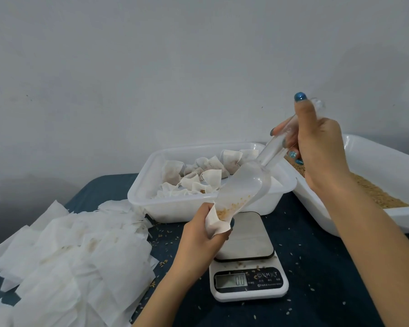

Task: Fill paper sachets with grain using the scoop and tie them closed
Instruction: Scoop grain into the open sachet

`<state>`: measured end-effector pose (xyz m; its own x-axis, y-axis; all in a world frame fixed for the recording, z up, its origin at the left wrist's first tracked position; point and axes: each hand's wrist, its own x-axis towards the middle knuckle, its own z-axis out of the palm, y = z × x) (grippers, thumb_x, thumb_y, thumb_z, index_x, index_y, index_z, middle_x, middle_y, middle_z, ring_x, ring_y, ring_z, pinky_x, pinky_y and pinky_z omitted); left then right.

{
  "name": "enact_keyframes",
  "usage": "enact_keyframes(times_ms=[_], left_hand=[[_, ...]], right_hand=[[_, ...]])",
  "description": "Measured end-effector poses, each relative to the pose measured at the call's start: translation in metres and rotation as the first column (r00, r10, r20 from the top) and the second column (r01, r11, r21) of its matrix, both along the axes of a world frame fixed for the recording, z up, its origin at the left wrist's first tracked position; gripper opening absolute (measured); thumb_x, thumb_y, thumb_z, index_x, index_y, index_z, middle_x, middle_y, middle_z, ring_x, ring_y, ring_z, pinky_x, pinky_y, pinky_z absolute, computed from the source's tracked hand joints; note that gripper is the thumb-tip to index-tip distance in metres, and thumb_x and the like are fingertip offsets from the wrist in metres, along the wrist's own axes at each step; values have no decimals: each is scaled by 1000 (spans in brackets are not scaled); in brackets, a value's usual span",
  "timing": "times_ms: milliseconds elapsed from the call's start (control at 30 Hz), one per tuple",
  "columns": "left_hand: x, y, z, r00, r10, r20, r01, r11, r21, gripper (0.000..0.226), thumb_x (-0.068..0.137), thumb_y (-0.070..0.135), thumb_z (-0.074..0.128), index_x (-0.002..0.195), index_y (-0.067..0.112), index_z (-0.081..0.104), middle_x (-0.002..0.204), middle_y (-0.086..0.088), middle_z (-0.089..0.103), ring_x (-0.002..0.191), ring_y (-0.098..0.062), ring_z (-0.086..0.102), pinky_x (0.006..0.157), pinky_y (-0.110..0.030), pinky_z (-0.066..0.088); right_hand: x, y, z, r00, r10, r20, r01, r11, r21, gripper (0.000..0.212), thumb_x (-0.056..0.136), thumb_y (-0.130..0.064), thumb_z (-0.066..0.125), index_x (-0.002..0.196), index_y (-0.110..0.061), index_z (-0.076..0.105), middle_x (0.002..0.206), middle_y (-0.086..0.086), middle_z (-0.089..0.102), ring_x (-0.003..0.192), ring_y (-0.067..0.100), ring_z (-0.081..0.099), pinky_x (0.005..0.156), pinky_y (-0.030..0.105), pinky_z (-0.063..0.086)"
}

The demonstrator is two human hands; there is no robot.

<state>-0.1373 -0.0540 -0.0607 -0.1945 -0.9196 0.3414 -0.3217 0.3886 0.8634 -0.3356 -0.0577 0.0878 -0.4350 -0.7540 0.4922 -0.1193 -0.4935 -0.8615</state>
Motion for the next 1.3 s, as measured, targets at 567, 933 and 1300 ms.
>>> enact_keyframes(times_ms=[567, 933, 1300], left_hand=[[0, 2, 7, 997, 15, -77, -15, 1000, 2, 17, 78, 29, 64, 92, 23, 57, 78, 2, 68, 74, -19, 65, 62, -21, 49], [-1, 1, 6, 996, 15, -88, -15, 1000, -1, 20, 75, 31, 61, 93, 22, 59, 76, 2, 68, 72, -20, 65, 63, -27, 52], [-1, 4, 7, 996, 14, -92, -12, 1000, 29, 20, 75, 31, 60, 92, 21, 59, 75, 2, 69, 70, -11, 65, 63, -19, 48]], right_hand=[[-57, 1, -58, 752, -36, 658, -77, 987, 143, 27, 95, -32, 57, 76, -12, 60, 52, -5, 57, 44, 6, 52, 43, 15, 42], [-111, -10, -87, 887, -457, -63, 459, 861, 220, 14, 99, -32, 56, 109, -22, 60, 101, -1, 71, 96, 17, 69, 90, 37, 54], [-118, -19, -95, 900, -322, -293, 415, 839, 352, 30, 101, -32, 45, 87, -16, 66, 88, 2, 73, 87, 24, 70, 87, 46, 53]])
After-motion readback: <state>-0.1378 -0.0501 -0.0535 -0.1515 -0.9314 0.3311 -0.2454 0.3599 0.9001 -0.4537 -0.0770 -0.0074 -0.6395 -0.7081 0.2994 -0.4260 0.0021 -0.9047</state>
